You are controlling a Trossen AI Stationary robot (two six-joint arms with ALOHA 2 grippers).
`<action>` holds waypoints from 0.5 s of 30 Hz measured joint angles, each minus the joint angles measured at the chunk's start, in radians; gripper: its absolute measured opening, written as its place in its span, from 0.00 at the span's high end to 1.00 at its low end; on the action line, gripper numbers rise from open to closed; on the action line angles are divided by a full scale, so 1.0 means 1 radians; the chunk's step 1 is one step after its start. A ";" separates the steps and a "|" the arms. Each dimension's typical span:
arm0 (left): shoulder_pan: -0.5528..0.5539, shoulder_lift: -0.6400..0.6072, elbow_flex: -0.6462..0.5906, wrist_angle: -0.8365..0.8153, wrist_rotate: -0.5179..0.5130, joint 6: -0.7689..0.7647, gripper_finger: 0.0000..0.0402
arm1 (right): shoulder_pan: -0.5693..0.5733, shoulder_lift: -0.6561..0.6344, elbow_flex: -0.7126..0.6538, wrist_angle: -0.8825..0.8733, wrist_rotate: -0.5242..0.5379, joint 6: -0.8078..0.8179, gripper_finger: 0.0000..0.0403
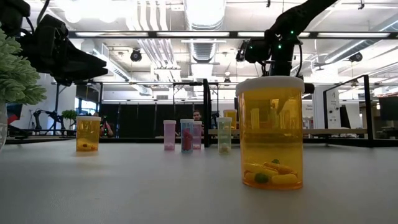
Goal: Pick and place medicine bottles onto shelf by color
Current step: Put the bottom blue pill bottle on the shelf aligned with the other blue pill bottle, then put the right pink pill bottle on the shelf aligned with the other pink pill bottle
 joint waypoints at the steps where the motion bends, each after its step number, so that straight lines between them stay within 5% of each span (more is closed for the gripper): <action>1: 0.000 0.000 0.000 0.000 0.000 0.000 0.41 | 0.000 0.000 0.000 0.000 0.000 0.000 0.65; 15: 0.000 0.000 0.000 0.000 0.000 0.000 0.41 | 0.010 -0.050 0.003 -0.069 -0.026 0.030 0.21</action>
